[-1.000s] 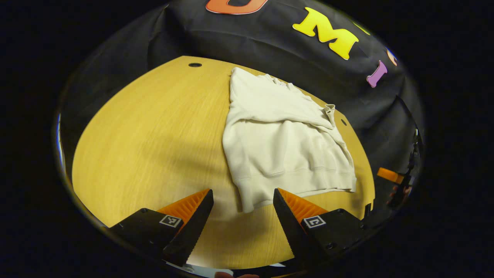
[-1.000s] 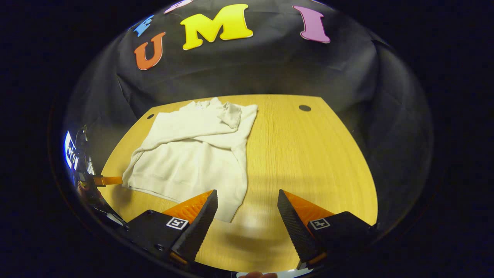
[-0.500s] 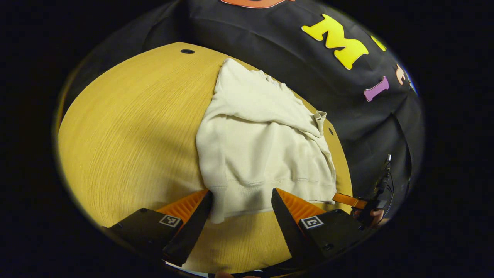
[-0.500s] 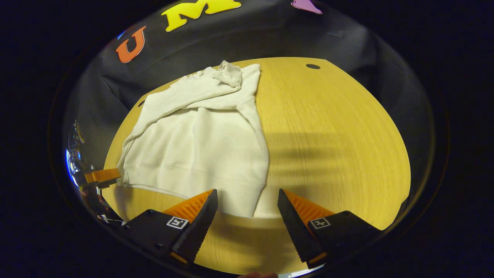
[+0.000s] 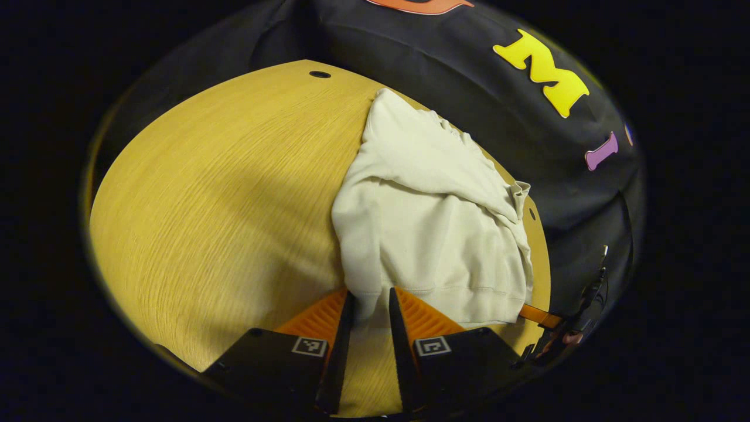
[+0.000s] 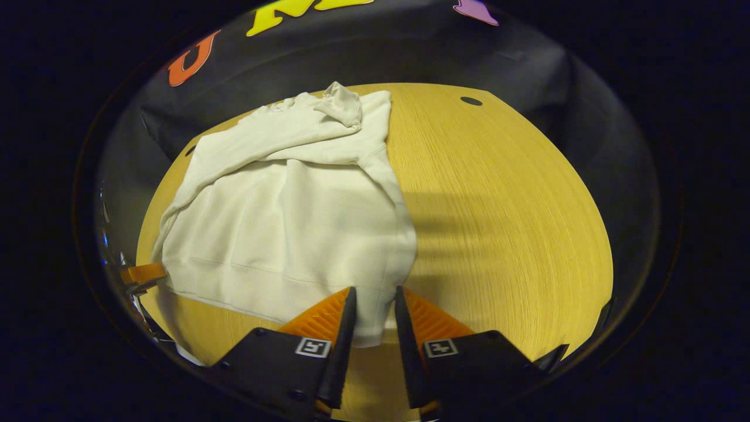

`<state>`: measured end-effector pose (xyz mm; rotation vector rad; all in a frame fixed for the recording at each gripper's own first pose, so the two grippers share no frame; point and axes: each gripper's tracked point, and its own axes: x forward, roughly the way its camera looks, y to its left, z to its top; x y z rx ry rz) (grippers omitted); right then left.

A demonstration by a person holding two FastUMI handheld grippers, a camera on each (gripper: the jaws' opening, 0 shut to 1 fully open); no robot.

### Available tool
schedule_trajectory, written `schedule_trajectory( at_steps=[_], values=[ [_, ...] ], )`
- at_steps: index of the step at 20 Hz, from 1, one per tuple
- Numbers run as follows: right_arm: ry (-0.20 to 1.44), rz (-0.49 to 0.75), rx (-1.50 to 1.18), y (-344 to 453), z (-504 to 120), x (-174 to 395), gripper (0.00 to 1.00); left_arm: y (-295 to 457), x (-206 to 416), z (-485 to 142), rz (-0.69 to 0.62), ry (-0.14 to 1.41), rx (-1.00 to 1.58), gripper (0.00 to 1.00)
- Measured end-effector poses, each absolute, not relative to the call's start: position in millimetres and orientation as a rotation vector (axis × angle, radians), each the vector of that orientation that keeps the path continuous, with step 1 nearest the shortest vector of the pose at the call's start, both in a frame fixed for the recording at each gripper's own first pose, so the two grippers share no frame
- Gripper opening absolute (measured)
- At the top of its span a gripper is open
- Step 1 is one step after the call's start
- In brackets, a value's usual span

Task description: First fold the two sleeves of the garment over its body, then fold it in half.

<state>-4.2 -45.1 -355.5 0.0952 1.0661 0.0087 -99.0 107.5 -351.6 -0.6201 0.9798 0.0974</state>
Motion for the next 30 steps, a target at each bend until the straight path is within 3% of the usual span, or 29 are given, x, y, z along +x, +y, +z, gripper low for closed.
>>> schedule_trajectory(
  at_steps=[1,2,3,4,10,17,26,30],
  values=[
    [1.065,0.008,0.108,-44.8,-354.3,-2.6,0.41,110.4,-99.3,-353.1,0.104,0.981,-0.625,0.27],
    [1.072,0.019,0.135,-39.7,-355.0,-3.9,0.41,111.5,-100.9,-352.6,0.103,0.978,-0.634,0.19],
    [1.075,0.016,0.155,-39.7,-356.4,-0.7,0.07,111.3,-101.0,-351.6,0.099,0.976,-0.641,0.09],
    [1.082,0.023,0.16,-39.8,-356.7,-1.4,0.05,109.5,-100.3,-351.9,0.086,0.975,-0.646,0.06],
    [1.047,0.063,0.279,-33.6,-321.6,5.1,0.05,104.2,-88.1,-314.9,-0.016,0.895,-0.546,0.03],
    [0.955,0.108,0.442,-28.5,-247.2,38.9,0.05,110.4,-53.6,-251.7,-0.04,0.785,-0.505,0.03],
    [0.79,0.225,0.499,7.5,-141.3,161.4,0.04,133.5,52.1,-164.6,-0.068,0.613,-0.5,0.03],
    [0.766,0.243,0.548,22.0,-135.4,232.4,0.04,163.7,124.5,-149.0,-0.061,0.584,-0.534,0.03]
  ],
)
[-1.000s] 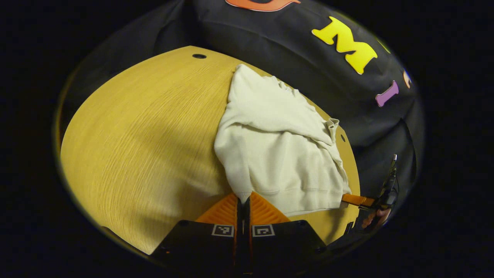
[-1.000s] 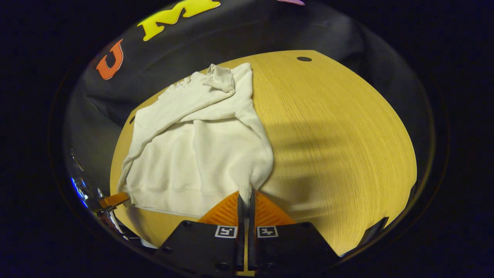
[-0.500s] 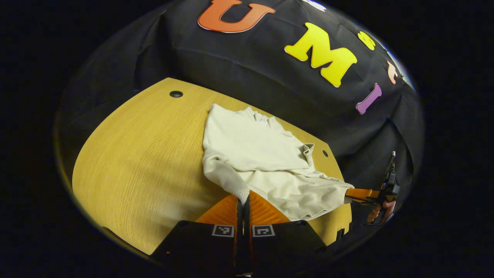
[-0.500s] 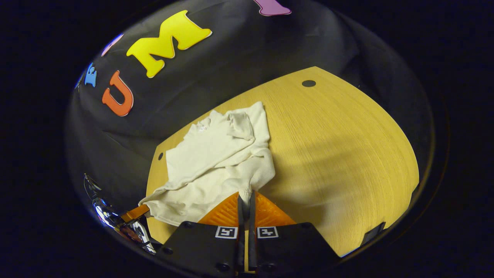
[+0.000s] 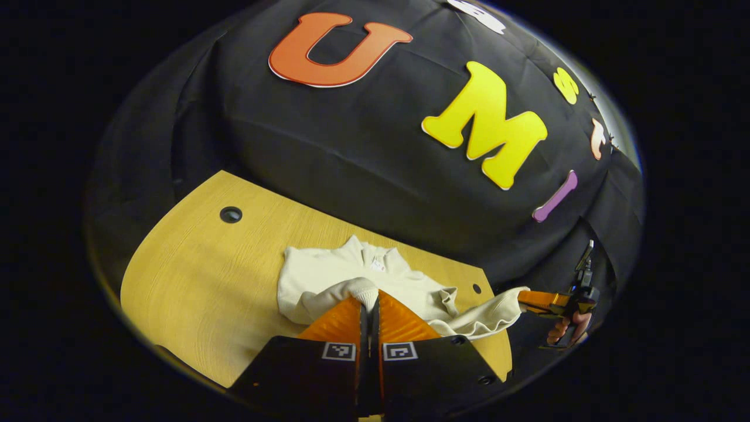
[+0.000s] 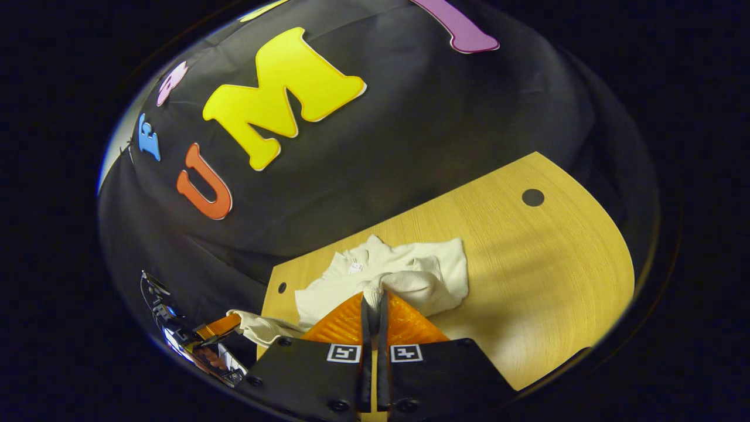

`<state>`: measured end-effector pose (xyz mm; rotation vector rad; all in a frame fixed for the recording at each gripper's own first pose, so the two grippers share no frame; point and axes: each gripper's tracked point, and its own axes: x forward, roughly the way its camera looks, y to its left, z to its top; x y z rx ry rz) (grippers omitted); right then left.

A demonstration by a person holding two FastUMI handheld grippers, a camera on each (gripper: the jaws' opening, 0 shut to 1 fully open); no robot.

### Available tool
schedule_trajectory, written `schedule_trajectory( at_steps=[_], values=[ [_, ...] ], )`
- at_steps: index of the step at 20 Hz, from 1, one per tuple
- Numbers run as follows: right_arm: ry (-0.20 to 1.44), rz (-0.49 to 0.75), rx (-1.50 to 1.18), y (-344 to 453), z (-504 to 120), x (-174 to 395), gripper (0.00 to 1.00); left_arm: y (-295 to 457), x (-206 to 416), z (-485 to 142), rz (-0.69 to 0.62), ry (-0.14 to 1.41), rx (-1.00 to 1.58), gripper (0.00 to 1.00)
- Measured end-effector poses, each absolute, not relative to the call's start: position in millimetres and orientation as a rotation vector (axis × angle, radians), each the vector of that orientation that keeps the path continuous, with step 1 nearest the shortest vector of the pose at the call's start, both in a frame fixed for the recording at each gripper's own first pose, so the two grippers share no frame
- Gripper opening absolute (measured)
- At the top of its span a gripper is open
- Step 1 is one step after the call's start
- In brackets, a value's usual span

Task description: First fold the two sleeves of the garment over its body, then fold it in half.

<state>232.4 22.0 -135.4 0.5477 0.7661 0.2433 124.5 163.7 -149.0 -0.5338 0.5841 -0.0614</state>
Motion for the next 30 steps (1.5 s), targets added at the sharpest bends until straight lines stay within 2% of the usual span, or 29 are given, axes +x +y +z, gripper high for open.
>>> schedule_trajectory(
  at_steps=[4,8,12,16,18,19,20,21,22,23,24,25,27,30],
  values=[
    [0.748,0.245,0.571,25.2,-164.7,317.2,0.04,180.4,207.9,-172.6,-0.068,0.557,-0.485,0.03],
    [0.768,0.247,0.544,34.8,-232.6,373.5,0.04,184.4,264.8,-233.9,-0.075,0.564,-0.415,0.02],
    [0.781,0.244,0.547,38.4,-284.9,404.1,0.04,192.9,291.7,-297.0,-0.053,0.611,-0.38,0.03],
    [0.778,0.222,0.546,38.9,-309.5,417.8,0.04,196.7,299.8,-328.3,-0.021,0.641,-0.334,0.03],
    [0.777,0.21,0.542,42.5,-309.4,419.0,0.09,197.3,298.6,-330.4,0.0,0.648,-0.317,0.04],
    [0.774,0.204,0.538,42.7,-307.4,419.3,0.17,195.8,299.9,-327.0,0.002,0.636,-0.325,0.06],
    [0.76,0.212,0.546,44.6,-299.8,419.7,0.17,195.2,303.0,-322.4,0.006,0.618,-0.337,0.07],
    [0.746,0.213,0.548,45.8,-288.5,418.9,0.25,192.1,301.6,-313.4,-0.003,0.602,-0.353,0.13],
    [0.728,0.216,0.549,47.8,-279.0,419.0,0.35,193.2,302.2,-307.0,0.003,0.59,-0.35,0.09],
    [0.706,0.211,0.545,46.2,-268.5,418.6,0.46,197.4,301.1,-297.1,0.016,0.577,-0.329,0.35],
    [0.69,0.206,0.545,42.5,-257.9,414.1,0.54,203.1,300.9,-285.6,0.034,0.557,-0.308,0.56],
    [0.678,0.198,0.544,35.8,-248.6,410.7,0.67,210.0,298.3,-269.2,0.051,0.524,-0.294,0.77],
    [0.639,0.176,0.537,25.9,-223.7,400.5,0.71,215.8,287.6,-228.2,0.073,0.465,-0.276,1.0],
    [0.552,0.16,0.457,18.1,-167.3,374.4,0.79,223.9,263.8,-156.0,0.136,0.358,-0.211,0.99]
  ],
)
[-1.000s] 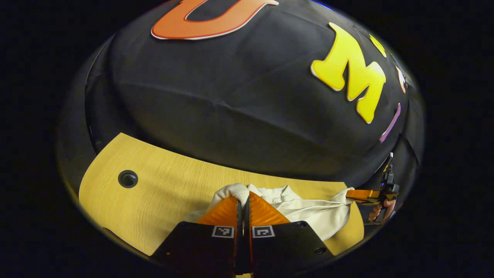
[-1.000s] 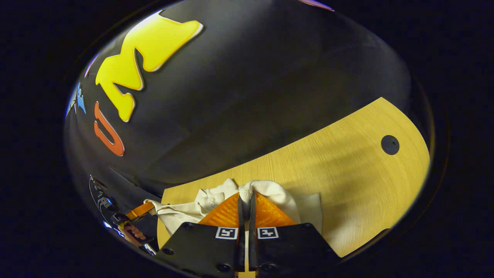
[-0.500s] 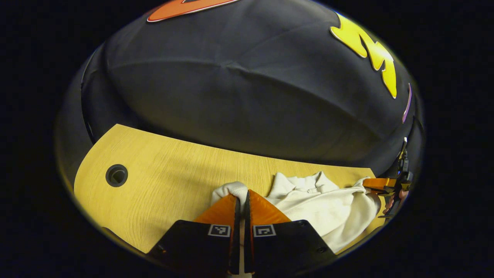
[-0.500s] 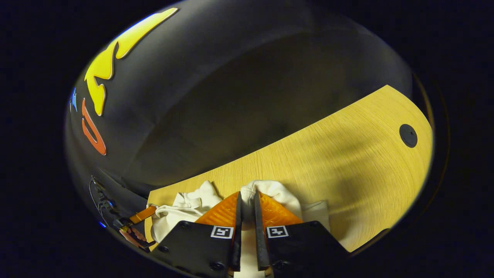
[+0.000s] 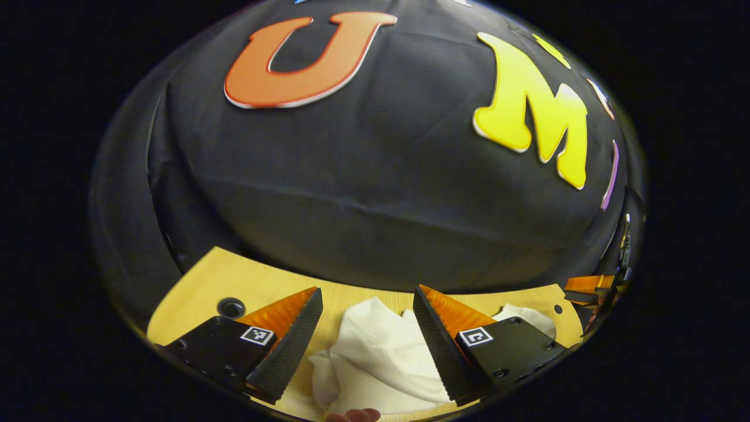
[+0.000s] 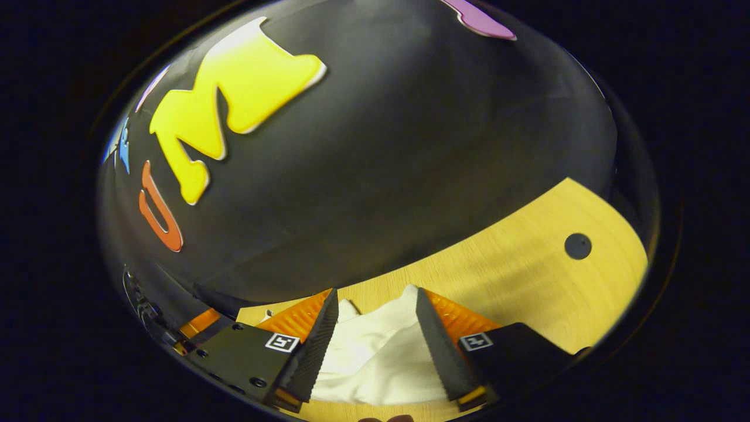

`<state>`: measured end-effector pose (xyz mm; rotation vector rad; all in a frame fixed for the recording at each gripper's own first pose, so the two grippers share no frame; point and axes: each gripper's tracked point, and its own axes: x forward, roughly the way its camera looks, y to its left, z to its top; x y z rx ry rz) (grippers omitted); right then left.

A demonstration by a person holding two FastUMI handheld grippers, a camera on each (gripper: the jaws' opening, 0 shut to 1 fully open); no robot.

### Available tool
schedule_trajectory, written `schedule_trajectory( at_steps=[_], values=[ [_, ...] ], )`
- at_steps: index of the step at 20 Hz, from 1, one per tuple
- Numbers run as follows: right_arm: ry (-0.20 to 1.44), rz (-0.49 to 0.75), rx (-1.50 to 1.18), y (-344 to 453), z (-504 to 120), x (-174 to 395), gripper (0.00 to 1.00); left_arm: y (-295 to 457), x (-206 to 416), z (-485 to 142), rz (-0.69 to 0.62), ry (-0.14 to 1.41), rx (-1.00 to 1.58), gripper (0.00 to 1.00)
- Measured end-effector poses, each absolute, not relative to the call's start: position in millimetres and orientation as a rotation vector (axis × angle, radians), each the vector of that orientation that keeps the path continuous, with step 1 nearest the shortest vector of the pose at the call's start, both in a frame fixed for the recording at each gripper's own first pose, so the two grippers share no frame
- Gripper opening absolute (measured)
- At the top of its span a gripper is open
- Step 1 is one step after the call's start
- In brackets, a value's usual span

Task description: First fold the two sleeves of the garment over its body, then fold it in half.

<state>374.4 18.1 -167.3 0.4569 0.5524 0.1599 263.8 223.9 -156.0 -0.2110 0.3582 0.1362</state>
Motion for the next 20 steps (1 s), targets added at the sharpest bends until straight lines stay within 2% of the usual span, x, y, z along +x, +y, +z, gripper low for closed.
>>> schedule_trajectory(
  at_steps=[1,3,4,5,6,7,11,15,20],
  values=[
    [0.51,0.158,0.418,15.9,-140.9,362.6,0.9,229.0,251.5,-126.5,0.169,0.311,-0.18,0.98],
    [0.404,0.157,0.327,13.8,-82.4,333.3,0.9,228.5,218.7,-61.4,0.211,0.196,-0.115,0.98],
    [0.352,0.167,0.286,15.0,-52.1,316.2,0.84,223.7,202.2,-31.2,0.225,0.156,-0.09,0.98],
    [0.301,0.161,0.237,16.8,-24.2,298.0,0.92,218.6,183.4,-4.7,0.234,0.123,-0.07,0.98],
    [0.255,0.163,0.189,18.8,-0.4,279.3,0.88,208.0,166.3,16.3,0.239,0.097,-0.053,0.98],
    [0.215,0.18,0.149,23.4,21.0,259.5,0.94,201.2,148.4,39.0,0.255,0.07,-0.035,0.97],
    [0.08,0.196,0.063,30.1,79.0,192.0,0.94,161.9,77.3,102.7,0.221,-0.029,0.022,0.97],
    [0.016,0.155,0.05,27.2,92.6,141.0,0.94,129.3,25.9,104.9,0.212,-0.057,0.065,0.98],
    [0.032,0.146,0.049,41.3,65.0,82.2,0.95,98.1,-19.9,71.9,0.202,-0.042,0.033,0.97]
  ],
)
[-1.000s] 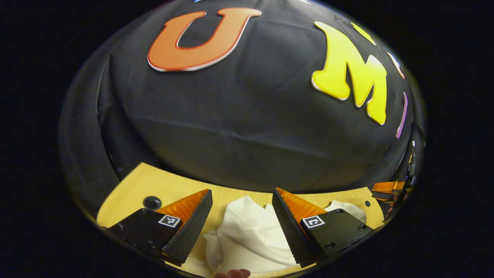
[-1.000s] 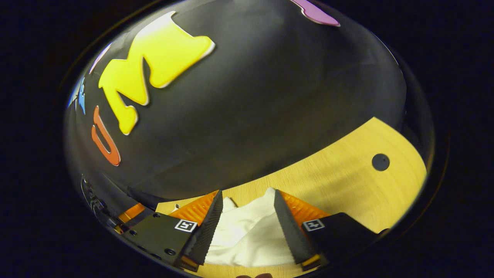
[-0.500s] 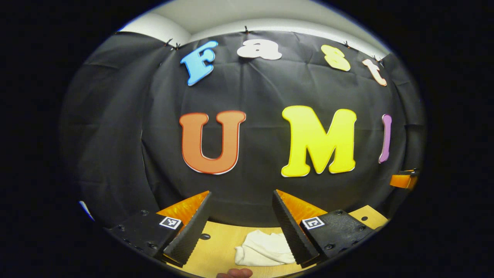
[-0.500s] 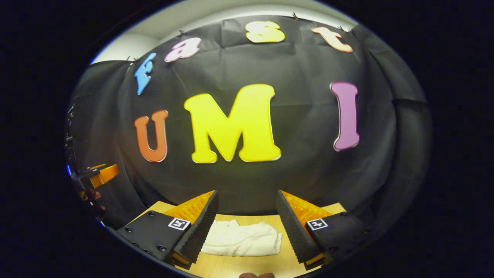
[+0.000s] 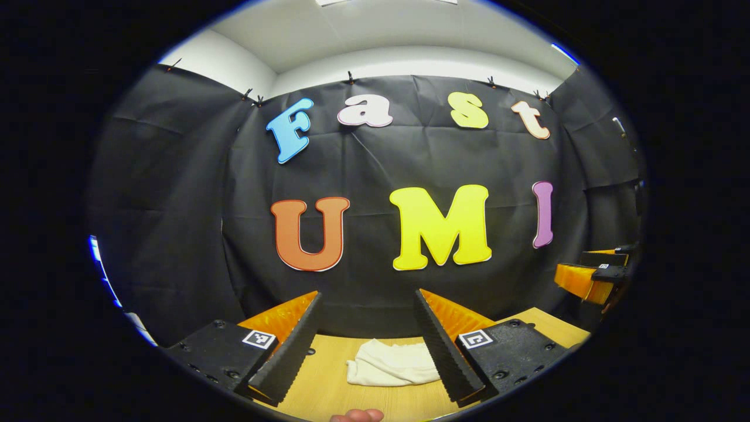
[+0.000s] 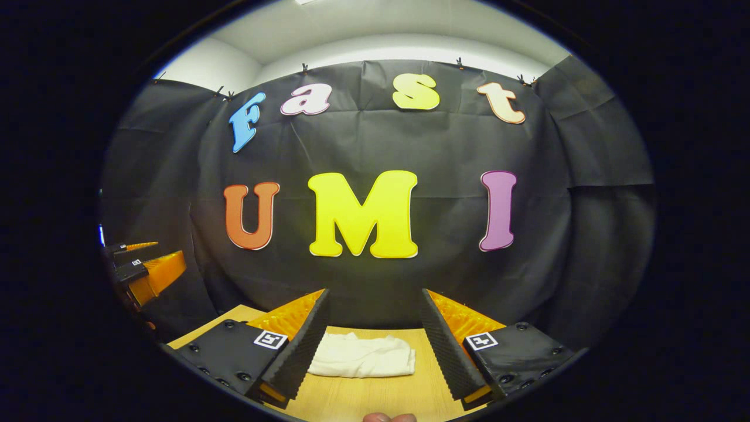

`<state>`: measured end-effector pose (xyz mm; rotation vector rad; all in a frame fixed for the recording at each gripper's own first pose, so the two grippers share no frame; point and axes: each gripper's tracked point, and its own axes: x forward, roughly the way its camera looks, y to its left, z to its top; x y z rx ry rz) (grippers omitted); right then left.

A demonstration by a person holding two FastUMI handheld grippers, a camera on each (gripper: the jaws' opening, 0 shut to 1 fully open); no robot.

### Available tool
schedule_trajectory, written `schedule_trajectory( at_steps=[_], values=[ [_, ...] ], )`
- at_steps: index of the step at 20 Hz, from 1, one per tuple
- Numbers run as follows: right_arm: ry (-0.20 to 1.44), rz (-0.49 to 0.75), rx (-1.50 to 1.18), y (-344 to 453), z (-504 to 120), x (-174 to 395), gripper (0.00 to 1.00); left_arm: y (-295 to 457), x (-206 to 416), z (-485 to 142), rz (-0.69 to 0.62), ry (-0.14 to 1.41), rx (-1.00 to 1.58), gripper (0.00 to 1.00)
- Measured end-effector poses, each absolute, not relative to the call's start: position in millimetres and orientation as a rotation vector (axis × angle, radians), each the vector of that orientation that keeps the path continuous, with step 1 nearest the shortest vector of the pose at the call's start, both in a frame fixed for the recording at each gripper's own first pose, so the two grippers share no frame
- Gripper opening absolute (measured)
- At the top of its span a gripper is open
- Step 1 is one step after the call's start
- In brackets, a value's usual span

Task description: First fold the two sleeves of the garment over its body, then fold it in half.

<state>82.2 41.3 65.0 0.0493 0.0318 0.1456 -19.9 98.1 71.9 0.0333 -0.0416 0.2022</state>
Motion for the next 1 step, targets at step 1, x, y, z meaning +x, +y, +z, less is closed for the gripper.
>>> schedule_trajectory(
  at_steps=[1],
  values=[
    [0.032,0.158,0.059,47.2,62.1,70.5,0.95,92.8,-26.4,65.5,0.192,-0.041,0.026,0.97]
  ],
)
